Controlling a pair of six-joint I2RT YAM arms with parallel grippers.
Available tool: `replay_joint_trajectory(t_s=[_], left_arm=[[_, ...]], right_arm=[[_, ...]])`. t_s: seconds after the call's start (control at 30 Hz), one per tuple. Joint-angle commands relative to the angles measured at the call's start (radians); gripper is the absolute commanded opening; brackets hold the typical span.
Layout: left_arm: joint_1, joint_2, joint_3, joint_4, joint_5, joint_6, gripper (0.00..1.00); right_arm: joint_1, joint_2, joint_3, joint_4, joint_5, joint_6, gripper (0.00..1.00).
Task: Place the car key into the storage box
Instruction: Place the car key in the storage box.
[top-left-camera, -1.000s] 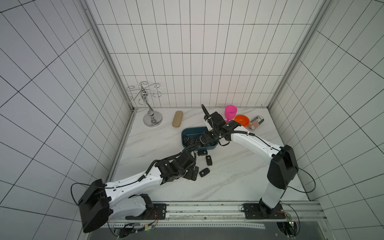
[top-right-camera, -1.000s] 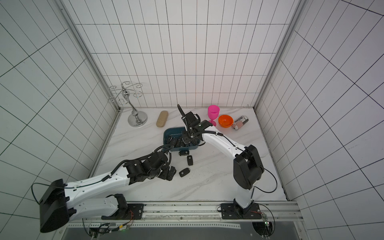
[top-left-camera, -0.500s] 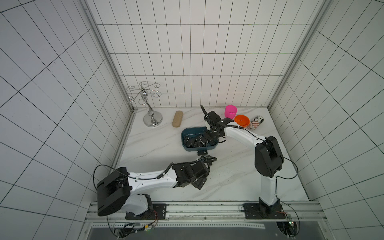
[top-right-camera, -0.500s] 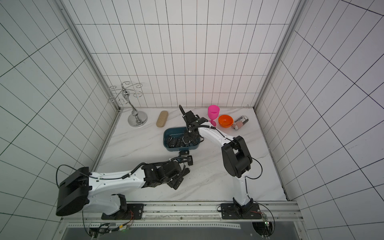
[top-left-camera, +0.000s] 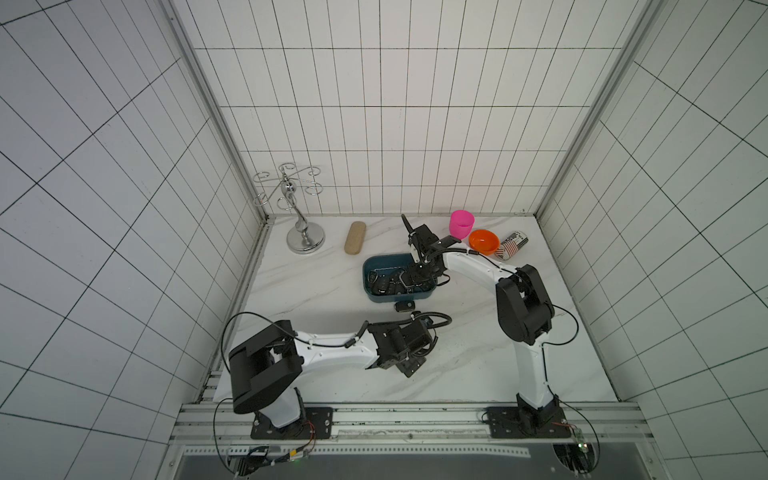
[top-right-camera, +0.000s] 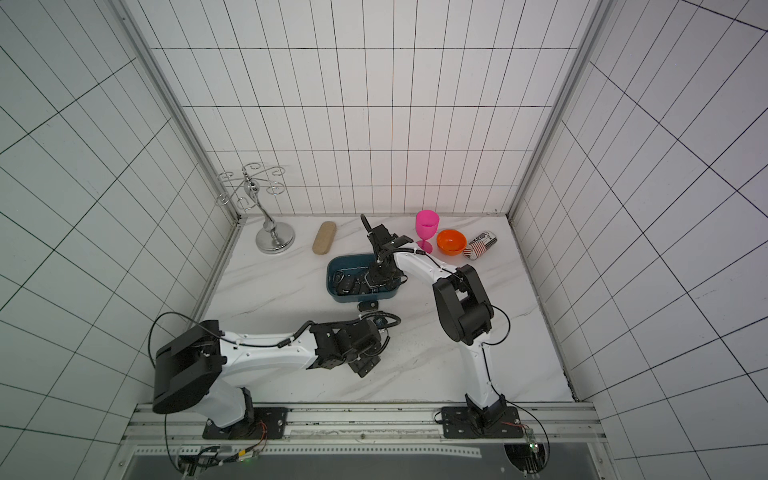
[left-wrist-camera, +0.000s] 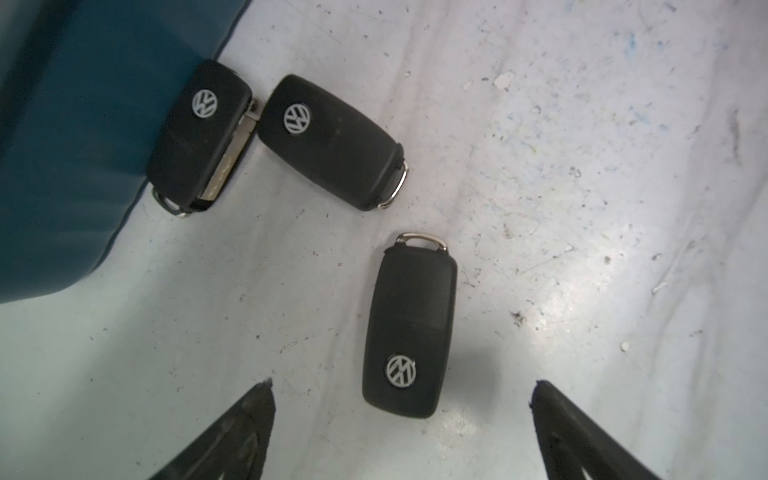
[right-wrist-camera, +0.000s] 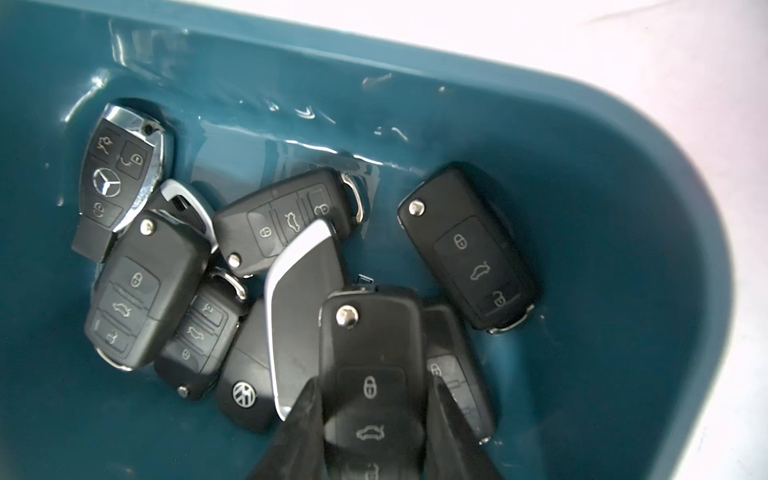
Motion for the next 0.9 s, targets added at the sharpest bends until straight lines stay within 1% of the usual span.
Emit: replay_joint_trajectory(t_s=[0.0, 0.07, 0.23, 0.27, 0.37, 0.4, 0.43, 0.47, 0.5, 0.57, 0.6, 0.67, 0.73, 0.83, 0.87], left_arm=[[0.003, 0.052, 0.035, 0.035, 0.022, 0.031, 0.89], [0.003, 0.084, 0.055, 0.021, 0.004, 0.021, 0.86], [0.012, 0.132, 0.087, 0.001, 0.001, 0.013, 0.86], [0.017, 0.140, 0.094, -0.005, 0.004, 0.012, 0.84], [0.033, 0.151, 0.106, -0.019, 0.039, 0.012, 0.71], [0.038, 0.149, 0.106, -0.022, 0.048, 0.009, 0.64], [0.039, 0.147, 0.103, -0.024, 0.057, 0.008, 0.55], [0.038, 0.144, 0.100, -0.025, 0.064, 0.001, 0.43], [0.038, 0.141, 0.096, -0.027, 0.072, -0.005, 0.39], [0.035, 0.132, 0.083, -0.027, 0.085, -0.022, 0.39], [0.033, 0.126, 0.075, -0.027, 0.089, -0.032, 0.36], [0.031, 0.113, 0.061, -0.028, 0.094, -0.052, 0.26], [0.031, 0.092, 0.047, -0.027, 0.110, -0.069, 0.25], [0.023, 0.051, 0.046, -0.043, 0.111, -0.091, 0.20], [0.019, 0.030, 0.050, -0.055, 0.102, -0.098, 0.16]], right_arm=[[-0.010, 0.024, 0.065, -0.011, -0.010, -0.014, 0.33], [-0.012, 0.034, 0.078, -0.024, -0.012, -0.016, 0.33], [-0.015, 0.047, 0.090, -0.032, -0.020, -0.018, 0.33], [-0.015, 0.051, 0.093, -0.035, -0.023, -0.018, 0.34], [-0.015, 0.056, 0.097, -0.043, -0.032, -0.019, 0.34], [-0.015, 0.055, 0.094, -0.041, -0.033, -0.018, 0.34], [-0.015, 0.054, 0.091, -0.042, -0.033, -0.018, 0.33], [-0.015, 0.052, 0.089, -0.042, -0.031, -0.018, 0.34], [-0.016, 0.051, 0.088, -0.042, -0.031, -0.018, 0.34], [-0.016, 0.049, 0.083, -0.042, -0.025, -0.019, 0.34], [-0.015, 0.047, 0.082, -0.042, -0.023, -0.019, 0.35], [-0.016, 0.045, 0.082, -0.042, -0.021, -0.019, 0.34], [-0.016, 0.045, 0.082, -0.042, -0.023, -0.019, 0.35], [-0.015, 0.047, 0.086, -0.040, -0.026, -0.018, 0.36], [-0.015, 0.048, 0.085, -0.039, -0.027, -0.018, 0.37]])
